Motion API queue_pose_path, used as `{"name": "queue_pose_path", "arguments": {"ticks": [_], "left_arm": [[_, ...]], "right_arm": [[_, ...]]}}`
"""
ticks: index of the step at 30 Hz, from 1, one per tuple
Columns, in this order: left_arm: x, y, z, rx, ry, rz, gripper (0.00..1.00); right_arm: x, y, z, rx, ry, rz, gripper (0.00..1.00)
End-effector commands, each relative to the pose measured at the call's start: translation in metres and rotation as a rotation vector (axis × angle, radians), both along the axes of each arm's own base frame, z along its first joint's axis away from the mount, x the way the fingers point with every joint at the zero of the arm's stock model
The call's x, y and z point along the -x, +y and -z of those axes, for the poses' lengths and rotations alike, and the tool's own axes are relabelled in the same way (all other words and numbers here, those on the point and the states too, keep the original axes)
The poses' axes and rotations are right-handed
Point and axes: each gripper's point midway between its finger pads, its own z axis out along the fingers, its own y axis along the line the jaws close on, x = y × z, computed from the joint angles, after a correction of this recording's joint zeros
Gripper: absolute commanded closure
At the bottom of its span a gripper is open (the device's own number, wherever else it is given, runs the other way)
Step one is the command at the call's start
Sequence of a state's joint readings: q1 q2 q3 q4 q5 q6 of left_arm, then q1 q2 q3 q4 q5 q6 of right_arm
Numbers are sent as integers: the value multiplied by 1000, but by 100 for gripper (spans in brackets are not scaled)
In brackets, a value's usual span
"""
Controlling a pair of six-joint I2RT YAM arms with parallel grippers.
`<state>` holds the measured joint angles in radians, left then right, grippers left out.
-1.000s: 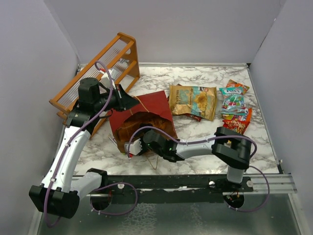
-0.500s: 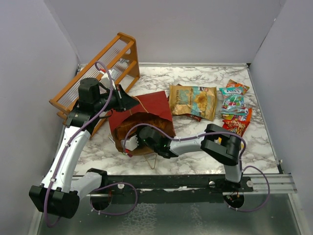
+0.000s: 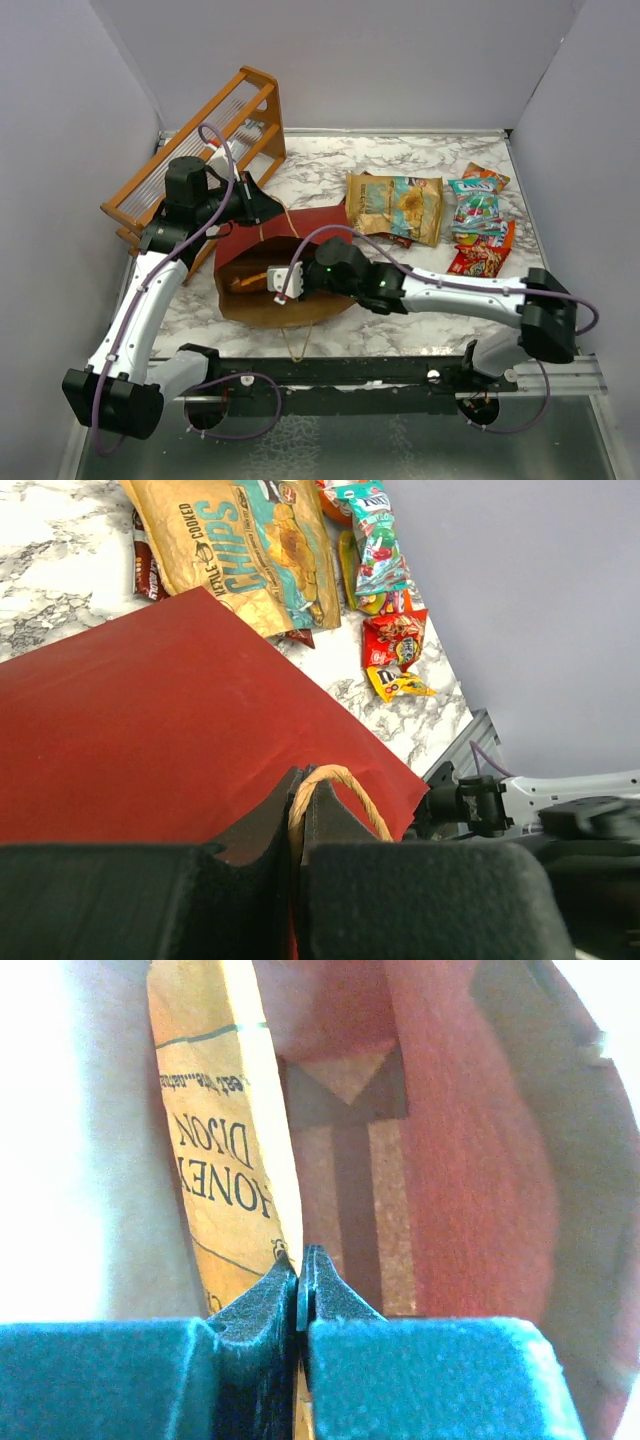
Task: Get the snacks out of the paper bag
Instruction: Take out the snack from the paper bag, then place the snack at the center of the board.
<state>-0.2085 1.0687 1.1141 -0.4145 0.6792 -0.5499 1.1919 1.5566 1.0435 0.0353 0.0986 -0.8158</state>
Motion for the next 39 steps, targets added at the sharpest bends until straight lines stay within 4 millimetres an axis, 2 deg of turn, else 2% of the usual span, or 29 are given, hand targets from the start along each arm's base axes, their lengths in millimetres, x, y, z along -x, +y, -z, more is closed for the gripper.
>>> {"name": "queue_pose_path", "arguments": {"ticks": [1,2,5,9,13,16,19,22,24,25,27,30,34,37,39], "left_arm": [[-8,2,-11,-1,-54,-14,100],[-8,2,-10,-1,-52,-14,100],[-9,2,-7,-4,-48,-15,100],[-10,1,-6,-1,-44,-13,100],[-12,1,-7,3,-45,-14,100],[-12,1,-6,2,-41,-14,100],[-13,1,-5,1,-37,-14,100],[-12,1,-4,2,-33,-14,100],[-12,1,-4,3,-31,-15,100],[-12,1,-4,2,-31,-15,100],[-12,1,-6,2,-34,-14,100],[-12,0,-8,4,-37,-13,100],[-11,1,-10,4,-41,-14,100],[-9,1,-11,8,-39,-12,100],[-8,0,-11,12,-34,-8,100]], "right_arm": [[68,-12,-27,-83,254,-205,99],[76,-18,-33,-101,278,-224,99],[96,-37,-69,-195,301,-266,99],[114,-74,-138,-389,242,-303,99],[121,-117,-204,-607,120,-295,99],[99,-150,-252,-826,55,-129,99],[58,-183,-280,-973,-5,155,99],[14,-216,-287,-993,-141,483,99],[-8,-230,-285,-953,-268,678,99],[-17,-243,-288,-920,-360,761,99],[-34,-253,-289,-919,-416,843,99],[-73,-258,-279,-901,-380,884,99],[-136,-269,-245,-799,-361,915,99],[-187,-271,-206,-574,-403,895,99],[-219,-286,-181,-434,-449,939,99]]}}
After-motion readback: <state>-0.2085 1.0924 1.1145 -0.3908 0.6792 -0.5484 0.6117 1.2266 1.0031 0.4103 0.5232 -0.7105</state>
